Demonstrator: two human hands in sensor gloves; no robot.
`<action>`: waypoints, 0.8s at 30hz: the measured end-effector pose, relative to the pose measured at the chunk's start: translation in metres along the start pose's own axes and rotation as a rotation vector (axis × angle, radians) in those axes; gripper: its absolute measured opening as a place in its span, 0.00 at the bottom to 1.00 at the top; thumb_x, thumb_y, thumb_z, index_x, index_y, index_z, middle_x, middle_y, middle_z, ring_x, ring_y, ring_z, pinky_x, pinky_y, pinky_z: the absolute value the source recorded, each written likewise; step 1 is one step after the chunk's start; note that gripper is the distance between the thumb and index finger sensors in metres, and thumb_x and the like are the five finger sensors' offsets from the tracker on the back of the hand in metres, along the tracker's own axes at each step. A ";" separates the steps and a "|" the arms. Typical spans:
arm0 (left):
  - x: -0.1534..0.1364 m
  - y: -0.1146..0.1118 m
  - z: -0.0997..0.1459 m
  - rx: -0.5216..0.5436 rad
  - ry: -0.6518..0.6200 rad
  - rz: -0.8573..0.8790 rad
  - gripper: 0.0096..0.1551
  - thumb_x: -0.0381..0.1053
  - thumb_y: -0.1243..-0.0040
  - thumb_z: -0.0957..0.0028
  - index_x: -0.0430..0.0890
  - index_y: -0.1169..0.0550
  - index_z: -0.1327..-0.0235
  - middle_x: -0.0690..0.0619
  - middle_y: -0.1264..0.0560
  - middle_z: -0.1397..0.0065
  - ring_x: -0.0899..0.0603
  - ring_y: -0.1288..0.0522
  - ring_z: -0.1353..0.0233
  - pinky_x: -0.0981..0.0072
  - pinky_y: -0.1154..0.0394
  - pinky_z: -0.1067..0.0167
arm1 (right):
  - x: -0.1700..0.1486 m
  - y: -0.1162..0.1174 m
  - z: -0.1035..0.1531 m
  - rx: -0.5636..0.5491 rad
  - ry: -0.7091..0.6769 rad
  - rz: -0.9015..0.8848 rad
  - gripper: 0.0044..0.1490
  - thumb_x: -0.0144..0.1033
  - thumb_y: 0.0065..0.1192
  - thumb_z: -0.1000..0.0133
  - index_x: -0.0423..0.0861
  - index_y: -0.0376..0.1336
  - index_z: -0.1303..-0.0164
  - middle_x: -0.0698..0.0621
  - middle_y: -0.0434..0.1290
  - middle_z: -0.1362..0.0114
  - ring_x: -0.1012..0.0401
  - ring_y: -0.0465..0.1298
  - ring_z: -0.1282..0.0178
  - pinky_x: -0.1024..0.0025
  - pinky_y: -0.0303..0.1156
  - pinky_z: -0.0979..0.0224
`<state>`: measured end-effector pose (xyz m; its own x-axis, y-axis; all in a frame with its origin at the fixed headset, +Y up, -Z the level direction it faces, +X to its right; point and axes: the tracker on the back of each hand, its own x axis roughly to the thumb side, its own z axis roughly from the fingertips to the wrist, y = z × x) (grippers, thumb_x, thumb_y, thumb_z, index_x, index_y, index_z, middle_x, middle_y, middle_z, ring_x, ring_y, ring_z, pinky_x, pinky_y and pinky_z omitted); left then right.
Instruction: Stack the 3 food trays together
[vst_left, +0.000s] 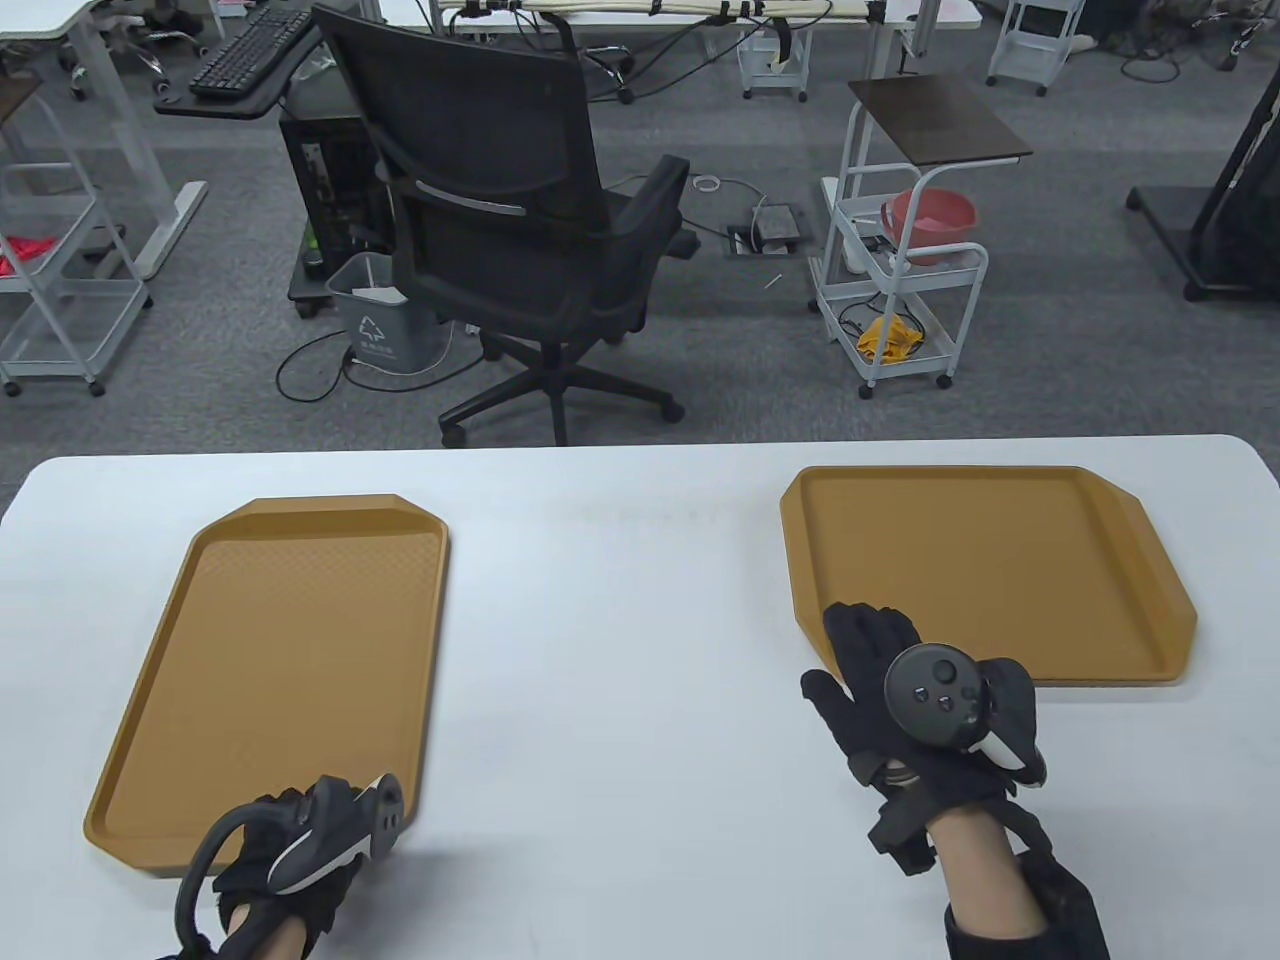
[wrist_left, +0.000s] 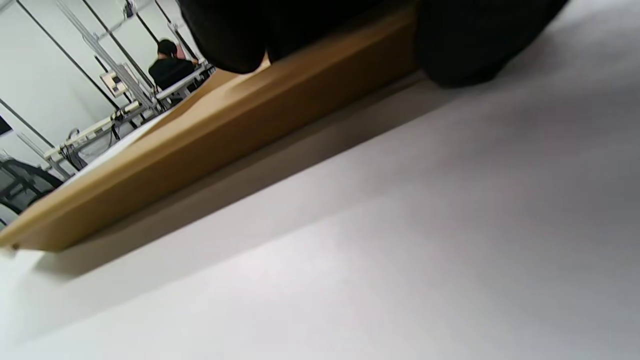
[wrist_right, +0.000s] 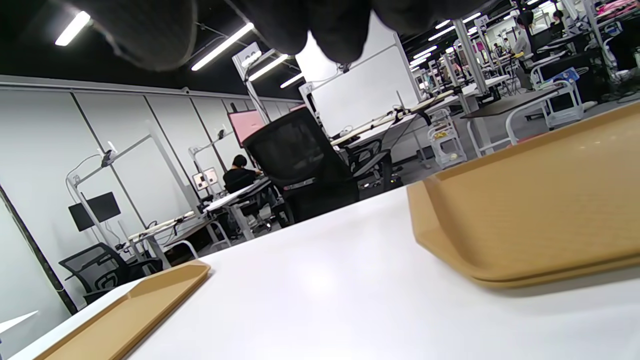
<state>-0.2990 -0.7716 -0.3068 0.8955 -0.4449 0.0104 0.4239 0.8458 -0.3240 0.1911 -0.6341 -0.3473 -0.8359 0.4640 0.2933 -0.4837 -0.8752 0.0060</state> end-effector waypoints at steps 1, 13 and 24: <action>-0.001 0.002 0.001 0.017 0.006 0.002 0.36 0.62 0.38 0.51 0.62 0.37 0.30 0.63 0.32 0.25 0.51 0.25 0.24 0.49 0.32 0.20 | 0.000 0.000 0.000 -0.002 0.000 -0.002 0.46 0.53 0.50 0.36 0.40 0.45 0.15 0.28 0.48 0.15 0.29 0.46 0.18 0.34 0.48 0.22; -0.020 0.024 0.014 0.346 0.133 0.093 0.33 0.56 0.28 0.58 0.68 0.30 0.39 0.68 0.26 0.37 0.57 0.21 0.36 0.54 0.24 0.25 | -0.002 0.000 0.000 0.001 0.013 -0.015 0.45 0.53 0.50 0.36 0.40 0.46 0.15 0.28 0.49 0.15 0.29 0.46 0.18 0.34 0.48 0.22; -0.023 0.044 0.027 0.576 0.142 0.055 0.29 0.53 0.29 0.63 0.70 0.21 0.45 0.69 0.26 0.41 0.57 0.20 0.39 0.60 0.17 0.31 | -0.002 0.001 -0.001 0.009 0.014 -0.014 0.45 0.53 0.50 0.36 0.41 0.47 0.15 0.29 0.50 0.15 0.29 0.46 0.18 0.35 0.48 0.22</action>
<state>-0.2975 -0.7162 -0.2958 0.9081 -0.3977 -0.1308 0.4184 0.8744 0.2456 0.1921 -0.6358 -0.3491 -0.8327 0.4776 0.2801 -0.4928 -0.8700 0.0184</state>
